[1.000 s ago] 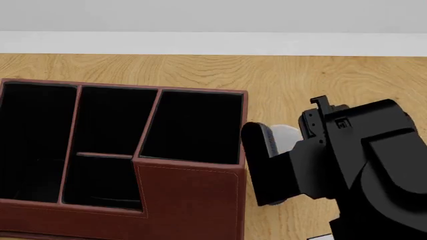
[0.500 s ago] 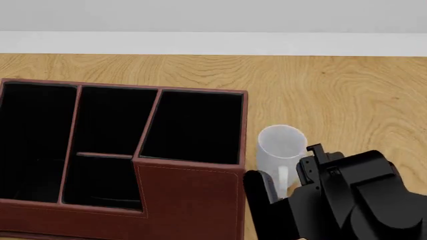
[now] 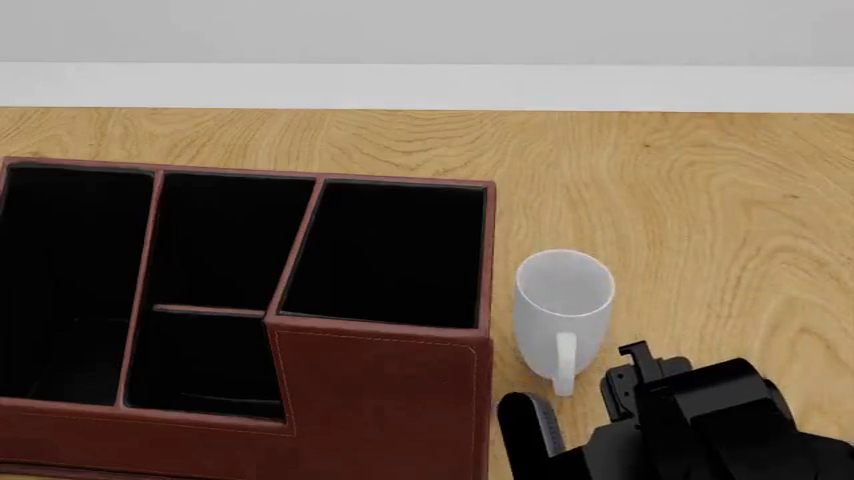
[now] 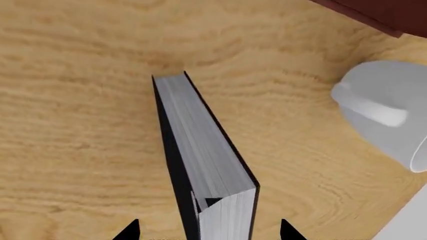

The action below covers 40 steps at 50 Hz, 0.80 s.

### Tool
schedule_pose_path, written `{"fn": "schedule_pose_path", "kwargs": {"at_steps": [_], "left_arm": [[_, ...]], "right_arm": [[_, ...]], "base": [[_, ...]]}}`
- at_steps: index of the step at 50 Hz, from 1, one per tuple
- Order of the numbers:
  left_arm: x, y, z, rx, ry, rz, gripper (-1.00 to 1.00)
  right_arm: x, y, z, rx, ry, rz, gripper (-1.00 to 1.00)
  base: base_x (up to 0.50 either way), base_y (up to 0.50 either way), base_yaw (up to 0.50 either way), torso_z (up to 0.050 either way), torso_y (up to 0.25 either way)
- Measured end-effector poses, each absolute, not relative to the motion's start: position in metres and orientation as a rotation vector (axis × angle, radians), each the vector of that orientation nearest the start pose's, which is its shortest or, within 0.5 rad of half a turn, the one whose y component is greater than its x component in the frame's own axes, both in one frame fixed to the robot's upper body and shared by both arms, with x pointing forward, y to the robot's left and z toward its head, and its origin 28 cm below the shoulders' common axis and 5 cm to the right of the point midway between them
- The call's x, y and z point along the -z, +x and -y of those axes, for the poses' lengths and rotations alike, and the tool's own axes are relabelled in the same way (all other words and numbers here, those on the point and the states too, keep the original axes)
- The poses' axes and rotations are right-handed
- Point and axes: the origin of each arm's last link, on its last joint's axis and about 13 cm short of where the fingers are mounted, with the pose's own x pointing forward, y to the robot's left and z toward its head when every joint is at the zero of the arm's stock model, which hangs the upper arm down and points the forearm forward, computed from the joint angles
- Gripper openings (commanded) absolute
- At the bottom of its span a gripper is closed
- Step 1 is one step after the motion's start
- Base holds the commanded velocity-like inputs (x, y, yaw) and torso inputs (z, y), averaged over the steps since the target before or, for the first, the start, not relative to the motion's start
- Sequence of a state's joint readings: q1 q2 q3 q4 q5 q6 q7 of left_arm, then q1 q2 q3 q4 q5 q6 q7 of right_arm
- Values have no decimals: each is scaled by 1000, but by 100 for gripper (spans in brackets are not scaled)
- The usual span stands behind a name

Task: Pick up the book and place it in the right compartment of the caddy.

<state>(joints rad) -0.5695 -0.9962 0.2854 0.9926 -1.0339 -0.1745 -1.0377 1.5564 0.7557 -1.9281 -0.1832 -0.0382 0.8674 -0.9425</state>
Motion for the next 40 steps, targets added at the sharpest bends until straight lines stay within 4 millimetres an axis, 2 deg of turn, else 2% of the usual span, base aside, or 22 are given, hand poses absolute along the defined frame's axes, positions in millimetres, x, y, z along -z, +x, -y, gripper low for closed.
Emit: {"fn": "schedule_pose_path", "kwargs": {"at_steps": [39,40], "left_arm": [[-265,160,-231,-12,-141,631,100],[-265,159,-231,-13,-141,632,100]], "right_arm": [[-178,324,170,-919,-1680,-1003,100],[-177,324,170,-919,-1678,-1003,-100]], "base": [[0,0,0,0,0],[0,0,0,0,0]]}}
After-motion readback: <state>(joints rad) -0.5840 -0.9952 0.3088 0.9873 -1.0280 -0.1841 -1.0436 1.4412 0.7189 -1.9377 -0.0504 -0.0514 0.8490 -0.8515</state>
